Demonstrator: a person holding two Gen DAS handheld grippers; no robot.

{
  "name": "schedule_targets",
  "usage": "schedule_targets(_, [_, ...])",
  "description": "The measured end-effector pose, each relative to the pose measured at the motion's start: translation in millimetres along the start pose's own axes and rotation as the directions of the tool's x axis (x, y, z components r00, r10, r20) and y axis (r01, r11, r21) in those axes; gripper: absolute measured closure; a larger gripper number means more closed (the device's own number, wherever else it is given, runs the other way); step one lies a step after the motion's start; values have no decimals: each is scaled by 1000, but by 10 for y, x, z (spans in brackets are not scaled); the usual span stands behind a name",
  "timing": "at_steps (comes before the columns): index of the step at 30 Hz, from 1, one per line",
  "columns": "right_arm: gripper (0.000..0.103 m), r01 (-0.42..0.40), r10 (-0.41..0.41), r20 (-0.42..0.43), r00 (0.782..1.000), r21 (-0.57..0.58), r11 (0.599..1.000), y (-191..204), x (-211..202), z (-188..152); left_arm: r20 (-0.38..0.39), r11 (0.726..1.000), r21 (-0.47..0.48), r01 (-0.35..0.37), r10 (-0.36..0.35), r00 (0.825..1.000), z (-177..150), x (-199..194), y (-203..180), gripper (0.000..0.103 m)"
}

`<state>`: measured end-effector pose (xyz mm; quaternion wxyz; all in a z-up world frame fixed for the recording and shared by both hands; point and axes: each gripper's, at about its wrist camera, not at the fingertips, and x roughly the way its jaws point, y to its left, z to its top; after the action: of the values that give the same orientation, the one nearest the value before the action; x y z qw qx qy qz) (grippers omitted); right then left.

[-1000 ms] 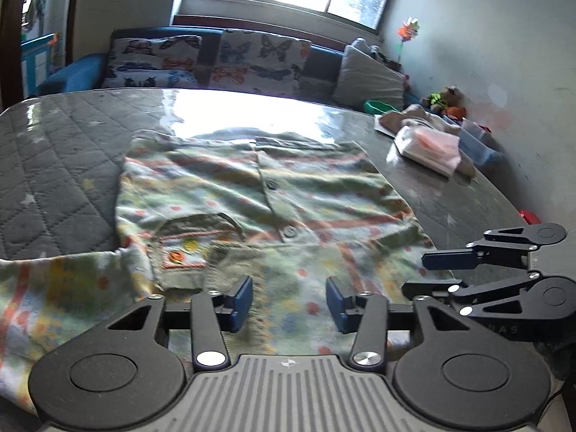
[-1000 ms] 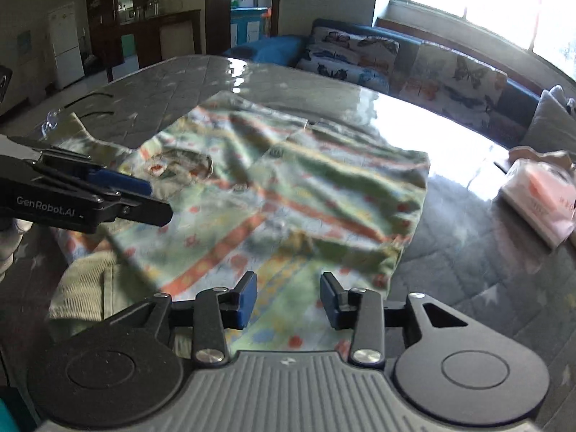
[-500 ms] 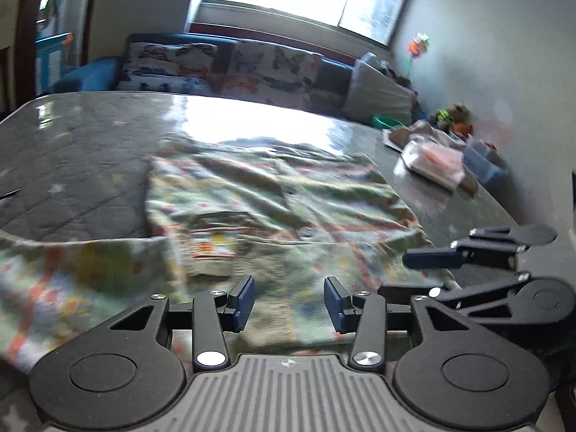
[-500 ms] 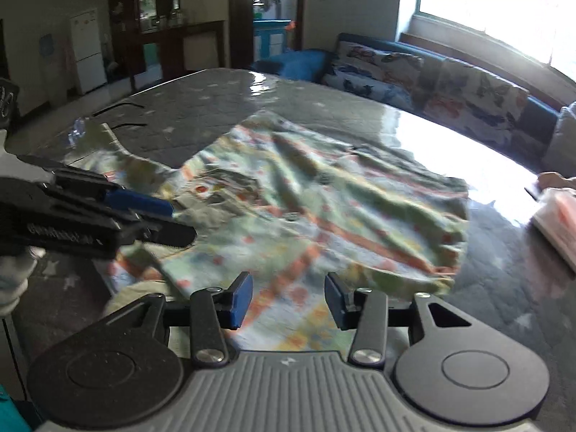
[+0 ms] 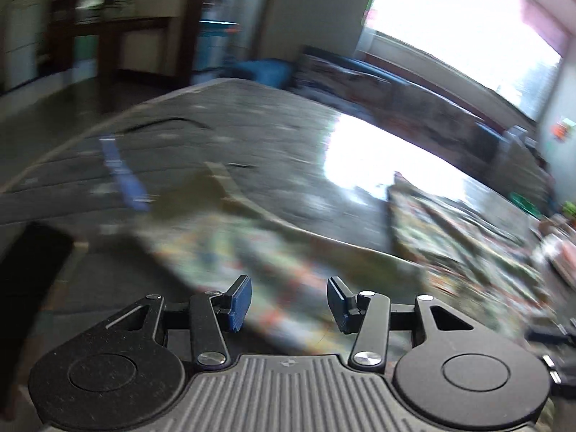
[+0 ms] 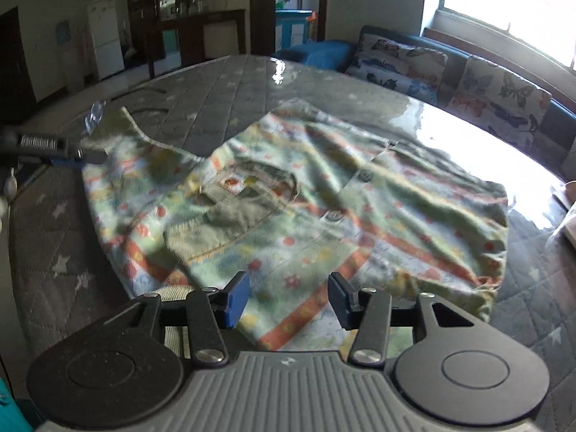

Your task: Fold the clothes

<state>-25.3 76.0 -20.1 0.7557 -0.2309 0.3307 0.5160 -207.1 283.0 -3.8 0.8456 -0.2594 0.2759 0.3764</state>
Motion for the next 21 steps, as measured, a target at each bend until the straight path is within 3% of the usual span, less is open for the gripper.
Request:
schedule_targets(4, [54, -6, 6, 8, 1000, 6, 1000, 17, -18, -1, 38, 989, -73, -132, 135, 990, 99, 37, 239, 53])
schedule_targets(8, [54, -6, 6, 10, 1000, 4, 1000, 19, -36, 0, 38, 974, -112, -199, 204, 978, 181, 130, 391, 53])
schedule_targets(19, [54, -4, 4, 16, 1000, 13, 1000, 3, -71, -16, 21, 963, -147, -226, 232, 973, 236, 318, 462, 54])
schedule_targets(21, [53, -2, 2, 19, 1000, 18, 1000, -4, -79, -22, 23, 963, -148, -225, 231, 973, 242, 330, 469, 58])
